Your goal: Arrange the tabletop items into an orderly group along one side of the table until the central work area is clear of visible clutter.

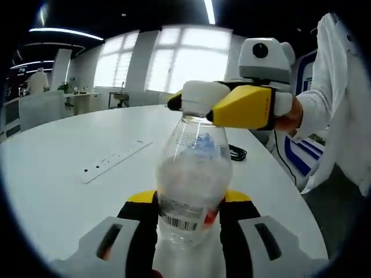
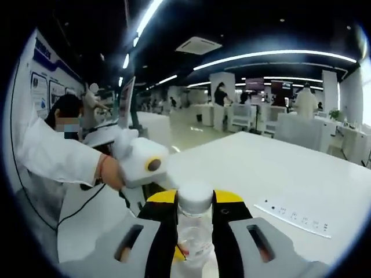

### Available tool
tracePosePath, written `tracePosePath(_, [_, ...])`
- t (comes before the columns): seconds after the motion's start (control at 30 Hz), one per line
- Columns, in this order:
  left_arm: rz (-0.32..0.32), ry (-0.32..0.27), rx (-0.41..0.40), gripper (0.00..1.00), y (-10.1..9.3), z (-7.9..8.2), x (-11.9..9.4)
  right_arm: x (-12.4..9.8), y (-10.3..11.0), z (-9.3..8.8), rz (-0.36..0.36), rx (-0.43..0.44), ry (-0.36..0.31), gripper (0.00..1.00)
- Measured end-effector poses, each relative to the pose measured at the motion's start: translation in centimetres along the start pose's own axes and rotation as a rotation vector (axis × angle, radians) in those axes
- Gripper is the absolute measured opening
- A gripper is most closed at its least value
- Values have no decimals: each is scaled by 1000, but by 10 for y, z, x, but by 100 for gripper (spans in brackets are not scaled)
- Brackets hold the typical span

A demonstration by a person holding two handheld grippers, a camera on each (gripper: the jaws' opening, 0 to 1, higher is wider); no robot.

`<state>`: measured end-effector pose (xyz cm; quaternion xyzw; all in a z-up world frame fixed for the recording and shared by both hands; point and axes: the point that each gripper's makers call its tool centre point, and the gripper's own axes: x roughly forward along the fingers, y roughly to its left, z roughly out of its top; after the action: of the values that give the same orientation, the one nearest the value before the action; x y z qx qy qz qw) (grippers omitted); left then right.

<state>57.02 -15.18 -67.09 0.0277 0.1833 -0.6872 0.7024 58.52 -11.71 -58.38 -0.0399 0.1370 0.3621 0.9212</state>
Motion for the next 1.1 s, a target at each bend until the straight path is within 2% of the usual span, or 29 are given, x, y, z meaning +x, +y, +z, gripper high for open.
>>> tracePosePath(0.27, [2,-1,-7,41,1,-3,3,0,0,-5,-6,-43,22,19])
tracePosePath(0.7, [2,35,-1,42,3,-16,7,-1,3,-20,-25,-69,60,19])
tracePosePath(1.1, [10,21,-23,42,5,-15,6,-2,-2,-19,-47,-55,63,20])
